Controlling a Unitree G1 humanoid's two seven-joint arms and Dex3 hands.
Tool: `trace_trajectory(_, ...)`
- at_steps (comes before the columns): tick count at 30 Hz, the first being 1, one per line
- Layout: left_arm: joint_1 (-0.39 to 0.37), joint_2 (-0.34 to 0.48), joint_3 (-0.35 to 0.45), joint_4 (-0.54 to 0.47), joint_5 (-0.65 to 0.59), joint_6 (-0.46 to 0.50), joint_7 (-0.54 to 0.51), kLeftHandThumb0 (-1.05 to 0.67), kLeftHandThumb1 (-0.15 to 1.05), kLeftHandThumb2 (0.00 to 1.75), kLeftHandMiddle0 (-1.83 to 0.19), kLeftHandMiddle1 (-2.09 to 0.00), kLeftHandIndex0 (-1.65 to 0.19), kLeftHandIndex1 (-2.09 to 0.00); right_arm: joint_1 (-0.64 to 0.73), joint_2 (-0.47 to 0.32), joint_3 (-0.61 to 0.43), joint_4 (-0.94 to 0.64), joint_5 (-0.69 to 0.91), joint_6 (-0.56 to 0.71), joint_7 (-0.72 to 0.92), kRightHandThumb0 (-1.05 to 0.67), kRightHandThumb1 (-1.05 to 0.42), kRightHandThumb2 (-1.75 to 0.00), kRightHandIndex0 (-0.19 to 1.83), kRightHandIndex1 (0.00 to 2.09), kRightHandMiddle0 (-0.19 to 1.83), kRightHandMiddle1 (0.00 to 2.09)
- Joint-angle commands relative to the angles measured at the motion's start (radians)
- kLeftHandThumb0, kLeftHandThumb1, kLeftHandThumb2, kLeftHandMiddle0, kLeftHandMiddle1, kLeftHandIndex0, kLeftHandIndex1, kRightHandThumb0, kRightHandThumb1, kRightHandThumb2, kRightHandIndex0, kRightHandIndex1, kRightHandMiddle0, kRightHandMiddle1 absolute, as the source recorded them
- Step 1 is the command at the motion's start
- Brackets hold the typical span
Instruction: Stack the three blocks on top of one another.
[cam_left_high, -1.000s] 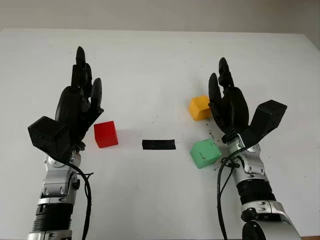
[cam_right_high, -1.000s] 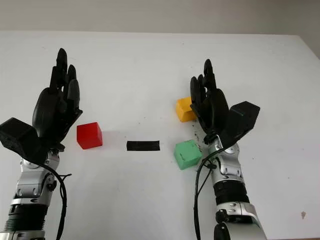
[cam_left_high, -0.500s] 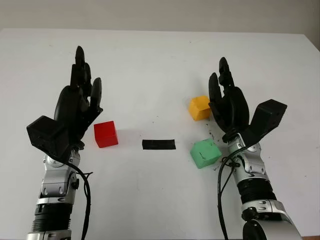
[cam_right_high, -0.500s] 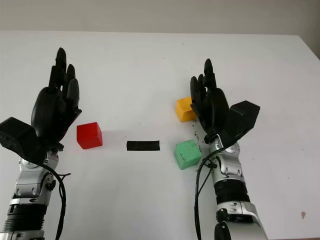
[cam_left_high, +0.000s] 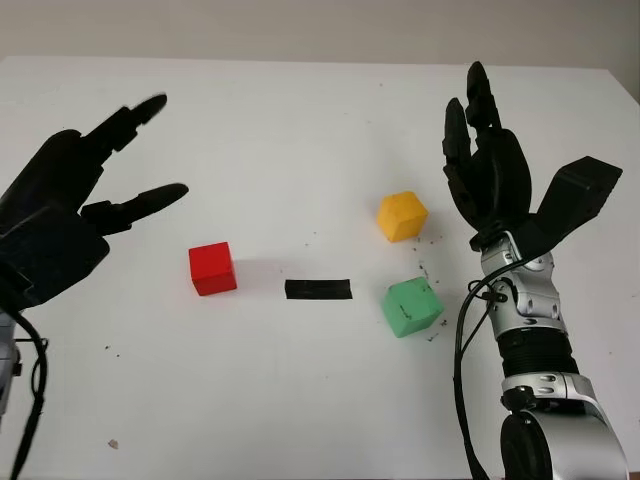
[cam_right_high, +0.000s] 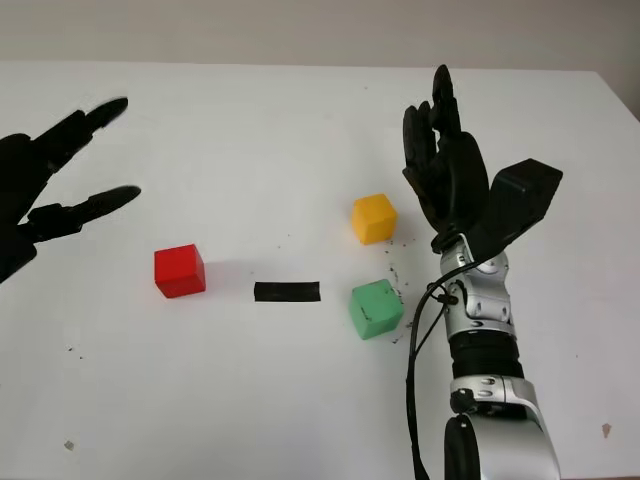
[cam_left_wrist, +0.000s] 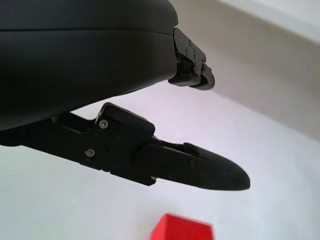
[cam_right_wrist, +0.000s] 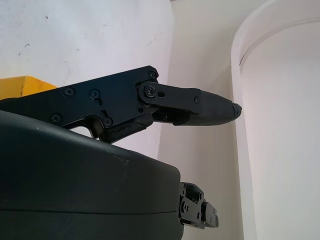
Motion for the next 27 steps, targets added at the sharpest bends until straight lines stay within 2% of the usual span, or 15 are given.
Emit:
trace_trajectory(1,0.032,0.046,-0.027,-0.061,0.041,0.005,-0.037,-0.88,0.99,0.06,-0.03,-0.04,-0.34,-0.14,0.003,-0.008,0.006,-0.012,-0.011,-0.007,-0.002,-0.67,-1.05,-0.55,-0.19,0.0,-0.19,0.0)
trace_trajectory(8,0.037,0.111,-0.123,-0.165,0.21,0.049,-0.147,-0.91,1.02,0.06,-0.03,-0.06,-0.34,-0.12,0.011,0.002,0.015,-0.024,-0.02,0.003,-0.009,-0.65,-1.05,-0.55,-0.19,0.0,-0.19,0.0)
trace_trajectory(14,0.021,0.092,-0.195,-0.209,0.322,0.101,-0.208,-0.93,1.03,0.06,-0.04,-0.05,-0.29,-0.08,0.026,0.006,0.026,-0.04,-0.028,0.003,-0.017,-0.63,-1.05,-0.59,-0.19,0.0,-0.19,0.0)
trace_trajectory(21,-0.003,0.043,-0.257,-0.16,0.391,0.08,-0.169,-0.89,1.0,0.05,-0.03,-0.05,-0.28,-0.07,0.034,0.01,0.024,-0.044,-0.022,0.001,-0.018,-0.63,-1.05,-0.6,-0.19,0.0,-0.19,0.0)
trace_trajectory(27,-0.009,0.0,-0.28,-0.102,0.468,0.046,-0.088,-0.83,0.95,0.04,-0.06,-0.06,-0.36,-0.11,0.042,0.009,0.023,-0.054,-0.017,0.005,-0.016,-0.61,-1.05,-0.6,-0.19,0.0,-0.19,0.0)
